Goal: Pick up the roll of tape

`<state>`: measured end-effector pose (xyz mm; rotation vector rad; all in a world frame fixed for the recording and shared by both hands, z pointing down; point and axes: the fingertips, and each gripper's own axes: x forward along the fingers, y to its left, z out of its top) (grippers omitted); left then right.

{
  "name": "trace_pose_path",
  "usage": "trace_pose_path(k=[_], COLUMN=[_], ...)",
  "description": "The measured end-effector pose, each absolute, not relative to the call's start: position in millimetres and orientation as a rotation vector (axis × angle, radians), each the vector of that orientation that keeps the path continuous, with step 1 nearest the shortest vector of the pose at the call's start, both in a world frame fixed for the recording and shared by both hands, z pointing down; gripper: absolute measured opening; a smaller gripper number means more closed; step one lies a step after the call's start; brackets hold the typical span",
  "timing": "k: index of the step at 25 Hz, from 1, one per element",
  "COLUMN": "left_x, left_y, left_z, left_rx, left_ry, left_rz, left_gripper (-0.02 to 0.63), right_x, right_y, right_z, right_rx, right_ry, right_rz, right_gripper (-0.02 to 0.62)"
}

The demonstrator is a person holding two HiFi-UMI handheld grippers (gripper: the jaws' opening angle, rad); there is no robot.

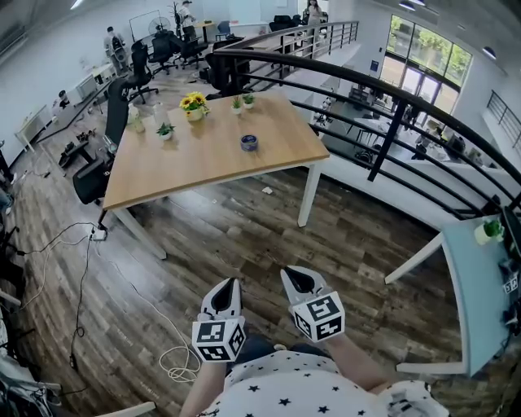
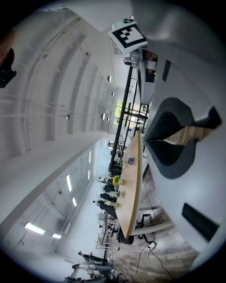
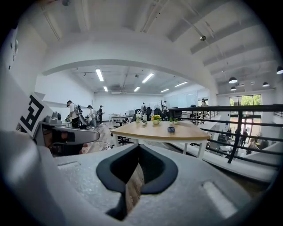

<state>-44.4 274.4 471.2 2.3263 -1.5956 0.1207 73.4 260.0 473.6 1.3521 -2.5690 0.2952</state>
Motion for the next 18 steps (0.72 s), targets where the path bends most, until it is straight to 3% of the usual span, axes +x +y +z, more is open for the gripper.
trace_pose_path(k=[12, 18], left_x=[-34.2, -26.2], left_y=[276.9, 268.2], left_z=[477.4, 479.0], left_rx=[2.312, 2.318], left_ry=[-1.612, -1.594], left_rz=[0.124, 0.129], left_gripper=[0.031, 0.063], right_x=[87.7, 94.3], right_y=[261.6, 254.1], right_z=[484.1, 488.6], right_rx=[1.296, 1.287], right_ry=[-2.576, -2.575], right_rz=[0.328, 0.345], right_gripper=[0.040, 0.091])
